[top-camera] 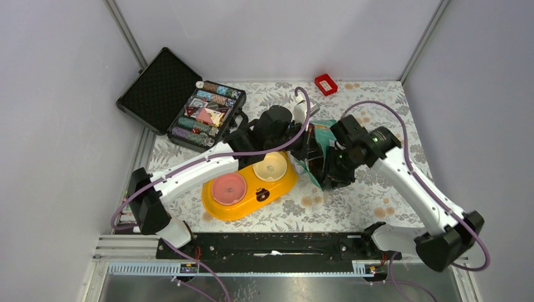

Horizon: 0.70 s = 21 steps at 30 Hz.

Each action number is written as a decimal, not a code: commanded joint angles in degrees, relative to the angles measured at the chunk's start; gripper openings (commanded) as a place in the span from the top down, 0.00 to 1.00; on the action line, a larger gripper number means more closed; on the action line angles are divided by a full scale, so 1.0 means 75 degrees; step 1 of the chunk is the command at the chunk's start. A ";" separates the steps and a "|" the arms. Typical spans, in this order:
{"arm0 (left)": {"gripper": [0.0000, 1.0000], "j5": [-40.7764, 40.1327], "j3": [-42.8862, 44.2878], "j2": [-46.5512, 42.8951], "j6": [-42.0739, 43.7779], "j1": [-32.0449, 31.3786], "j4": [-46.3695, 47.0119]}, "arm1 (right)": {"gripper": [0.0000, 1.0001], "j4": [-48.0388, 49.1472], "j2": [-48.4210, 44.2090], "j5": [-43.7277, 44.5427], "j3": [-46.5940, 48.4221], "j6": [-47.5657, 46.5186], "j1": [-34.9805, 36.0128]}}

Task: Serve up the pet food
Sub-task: Collect the pet food from the pet food bag.

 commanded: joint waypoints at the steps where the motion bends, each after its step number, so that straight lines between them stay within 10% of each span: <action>1: 1.00 0.1346 0.1052 -0.0455 -0.0737 -0.0313 0.1975 | 1.00 0.2426 -0.0898 0.1610 -0.0907 -0.0788 -0.0187; 21: 1.00 0.1359 0.1411 -0.0087 -0.0729 -0.0303 0.1570 | 1.00 0.3262 -0.2320 0.2503 -0.1446 -0.1819 -0.0187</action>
